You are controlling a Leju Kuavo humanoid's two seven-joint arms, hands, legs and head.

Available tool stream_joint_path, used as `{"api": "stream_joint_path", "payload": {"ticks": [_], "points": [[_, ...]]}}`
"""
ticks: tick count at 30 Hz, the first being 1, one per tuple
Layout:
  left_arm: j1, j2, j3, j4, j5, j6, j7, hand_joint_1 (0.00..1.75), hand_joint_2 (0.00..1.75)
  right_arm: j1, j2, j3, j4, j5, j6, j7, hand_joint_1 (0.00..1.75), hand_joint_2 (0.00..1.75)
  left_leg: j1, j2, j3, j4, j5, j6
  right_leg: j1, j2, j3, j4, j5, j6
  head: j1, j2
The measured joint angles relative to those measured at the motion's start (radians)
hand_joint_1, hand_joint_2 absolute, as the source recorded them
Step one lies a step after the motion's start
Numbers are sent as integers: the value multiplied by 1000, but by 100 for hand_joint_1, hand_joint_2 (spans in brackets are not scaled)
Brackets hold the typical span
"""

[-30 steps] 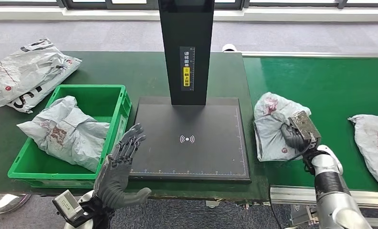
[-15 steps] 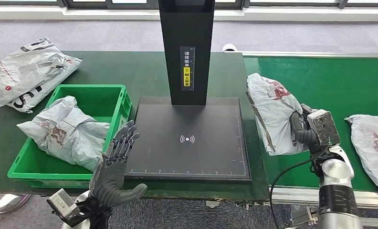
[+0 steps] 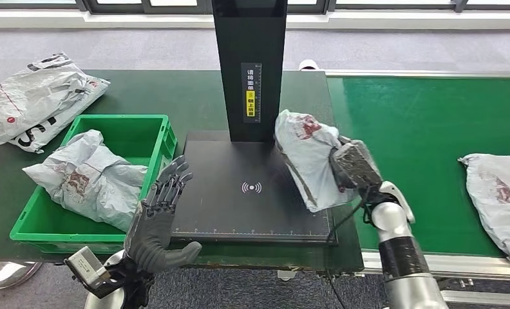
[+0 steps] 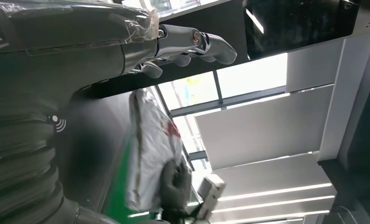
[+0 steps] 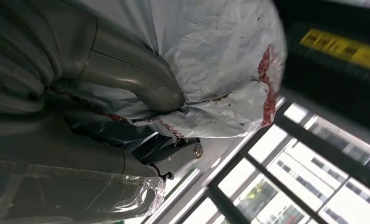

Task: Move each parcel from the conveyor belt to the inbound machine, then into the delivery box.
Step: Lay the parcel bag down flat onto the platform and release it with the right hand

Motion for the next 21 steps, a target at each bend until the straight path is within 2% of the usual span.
{"api": "stream_joint_path", "payload": {"ticks": [6, 21], "points": [[-5, 0, 0, 4, 3, 0, 2, 0, 175, -44, 17, 90, 84, -20, -17, 0, 175, 175, 0, -2, -1, 0, 0, 0, 0, -2, 0, 0, 0, 0, 0, 0], [-7, 1, 0, 9, 3, 0, 2, 0, 175, -64, 20, 113, 135, -25, -21, -1, 175, 175, 0, -2, -1, 0, 0, 0, 0, -2, 0, 0, 0, 0, 0, 0]]}}
